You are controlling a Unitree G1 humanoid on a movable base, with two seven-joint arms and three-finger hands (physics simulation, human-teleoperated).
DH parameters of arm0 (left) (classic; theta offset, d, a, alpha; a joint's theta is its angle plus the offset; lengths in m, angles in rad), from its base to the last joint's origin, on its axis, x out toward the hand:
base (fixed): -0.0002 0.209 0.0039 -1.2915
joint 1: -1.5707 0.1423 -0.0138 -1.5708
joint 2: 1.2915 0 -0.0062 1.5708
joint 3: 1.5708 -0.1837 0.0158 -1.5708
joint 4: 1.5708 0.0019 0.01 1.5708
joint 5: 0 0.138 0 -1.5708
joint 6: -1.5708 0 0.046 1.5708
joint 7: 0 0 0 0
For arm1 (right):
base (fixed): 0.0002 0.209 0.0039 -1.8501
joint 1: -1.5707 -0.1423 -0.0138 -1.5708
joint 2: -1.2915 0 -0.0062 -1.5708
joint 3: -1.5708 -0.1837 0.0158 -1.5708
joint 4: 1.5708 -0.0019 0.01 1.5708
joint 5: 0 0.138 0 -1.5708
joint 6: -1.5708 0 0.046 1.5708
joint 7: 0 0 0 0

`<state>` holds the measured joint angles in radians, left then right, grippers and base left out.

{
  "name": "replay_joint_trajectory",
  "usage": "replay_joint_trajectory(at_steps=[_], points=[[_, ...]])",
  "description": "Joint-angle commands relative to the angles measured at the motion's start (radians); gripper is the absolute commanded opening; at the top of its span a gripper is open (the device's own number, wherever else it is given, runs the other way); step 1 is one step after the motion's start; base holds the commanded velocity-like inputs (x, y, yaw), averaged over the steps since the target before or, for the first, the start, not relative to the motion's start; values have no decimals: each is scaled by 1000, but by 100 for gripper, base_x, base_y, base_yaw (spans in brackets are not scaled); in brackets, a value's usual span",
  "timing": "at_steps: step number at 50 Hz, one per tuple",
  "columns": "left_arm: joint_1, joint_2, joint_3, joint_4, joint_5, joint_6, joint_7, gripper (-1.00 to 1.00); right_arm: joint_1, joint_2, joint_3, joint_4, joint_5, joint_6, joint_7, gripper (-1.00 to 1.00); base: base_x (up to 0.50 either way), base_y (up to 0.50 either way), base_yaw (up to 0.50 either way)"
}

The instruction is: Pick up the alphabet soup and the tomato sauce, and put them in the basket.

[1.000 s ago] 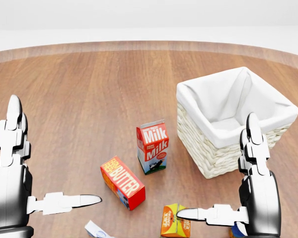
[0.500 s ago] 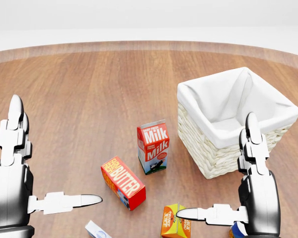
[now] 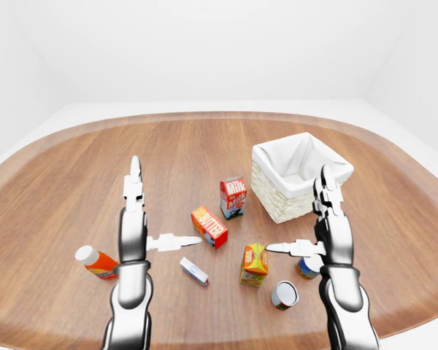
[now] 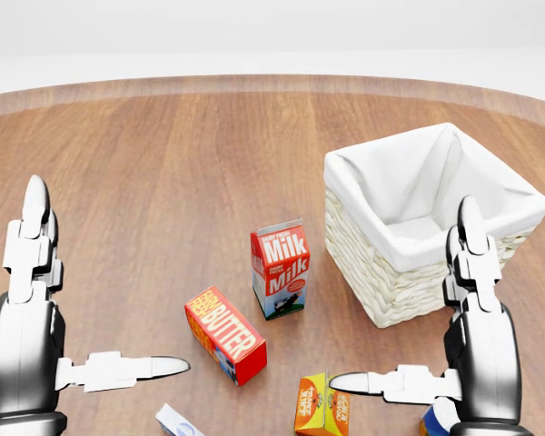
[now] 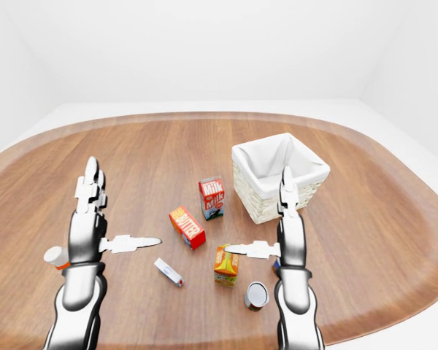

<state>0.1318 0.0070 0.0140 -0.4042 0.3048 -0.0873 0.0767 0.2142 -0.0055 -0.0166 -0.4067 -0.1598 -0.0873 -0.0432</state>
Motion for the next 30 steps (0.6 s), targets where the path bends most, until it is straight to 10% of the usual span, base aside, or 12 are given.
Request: replay_joint_trajectory(at_steps=[1, 30], points=[[-1, 2, 0, 6, 1, 0, -3, 100, -38, 0, -68, -17, -67, 0, -5, 100, 0, 0, 0], [-3, 2, 0, 7, 1, 0, -6, 100, -63, -43, -211, -147, -544, 0, -33, 100, 0, 0, 0]])
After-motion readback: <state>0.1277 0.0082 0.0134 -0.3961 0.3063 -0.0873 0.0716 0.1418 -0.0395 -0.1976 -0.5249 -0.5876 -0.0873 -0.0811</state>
